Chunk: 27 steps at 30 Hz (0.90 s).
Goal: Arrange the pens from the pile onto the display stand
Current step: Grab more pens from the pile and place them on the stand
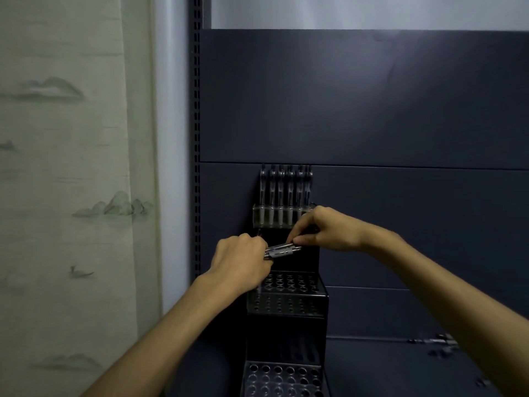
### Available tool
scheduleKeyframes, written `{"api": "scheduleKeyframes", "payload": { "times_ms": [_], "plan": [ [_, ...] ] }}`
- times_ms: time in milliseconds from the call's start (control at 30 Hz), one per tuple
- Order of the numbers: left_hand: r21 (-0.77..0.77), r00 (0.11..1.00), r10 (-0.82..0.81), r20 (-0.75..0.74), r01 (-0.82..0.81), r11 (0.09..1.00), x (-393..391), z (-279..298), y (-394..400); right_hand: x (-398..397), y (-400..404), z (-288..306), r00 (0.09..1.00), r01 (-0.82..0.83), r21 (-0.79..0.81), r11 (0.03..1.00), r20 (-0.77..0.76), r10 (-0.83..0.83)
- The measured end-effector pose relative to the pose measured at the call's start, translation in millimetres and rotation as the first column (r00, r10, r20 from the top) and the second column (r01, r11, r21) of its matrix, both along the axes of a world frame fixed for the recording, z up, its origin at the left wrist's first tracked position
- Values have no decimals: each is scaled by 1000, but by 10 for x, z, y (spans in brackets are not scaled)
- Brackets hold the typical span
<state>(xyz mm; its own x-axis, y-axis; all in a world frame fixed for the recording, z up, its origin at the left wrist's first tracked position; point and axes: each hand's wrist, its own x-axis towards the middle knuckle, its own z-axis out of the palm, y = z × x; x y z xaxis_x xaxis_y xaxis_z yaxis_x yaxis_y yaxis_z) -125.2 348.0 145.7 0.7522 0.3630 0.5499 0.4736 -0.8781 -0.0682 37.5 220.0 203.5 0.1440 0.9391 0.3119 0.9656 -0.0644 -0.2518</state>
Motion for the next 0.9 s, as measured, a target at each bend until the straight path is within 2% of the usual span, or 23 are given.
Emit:
{"api": "scheduleKeyframes", "payload": {
  "times_ms": [100, 333, 467, 567, 633, 700, 767, 833, 900],
  "plan": [
    [11, 1000, 7, -14, -7, 1000, 14, 5, -11, -57, 12, 11, 998, -14, -10, 1000, 63, 14],
    [46, 1000, -12, -28, 13, 999, 5, 26, -88, -75, -9, 97, 999, -34, -121, 992, 1, 34],
    [44, 1000, 5, -19, -4, 999, -21, 61, -91, 19, -91, 212, 992, 43, -83, 996, 121, -33],
    [35, 1000, 21, 17, -22, 999, -61, 93, -25, 158, -186, 347, 984, 104, 74, 992, 136, -113],
    [22, 998, 24, 51, -25, 999, -77, 107, 8, 253, -178, 418, 993, 117, 279, 953, -7, -120],
    [16, 997, 19, 76, -21, 1000, -78, 108, 13, 306, -114, 466, 967, 161, 484, 860, -252, -39],
    [18, 996, 12, 84, -14, 1000, -70, 96, 6, 339, -24, 501, 913, 254, 618, 744, -407, 26],
    [16, 997, 5, 78, -6, 1000, -62, 86, 7, 359, 60, 510, 891, 335, 679, 653, -453, 14],
    [8, 998, 1, 69, -1, 1000, -56, 84, 23, 397, 140, 484, 901, 371, 716, 591, -431, -44]
  ]
}}
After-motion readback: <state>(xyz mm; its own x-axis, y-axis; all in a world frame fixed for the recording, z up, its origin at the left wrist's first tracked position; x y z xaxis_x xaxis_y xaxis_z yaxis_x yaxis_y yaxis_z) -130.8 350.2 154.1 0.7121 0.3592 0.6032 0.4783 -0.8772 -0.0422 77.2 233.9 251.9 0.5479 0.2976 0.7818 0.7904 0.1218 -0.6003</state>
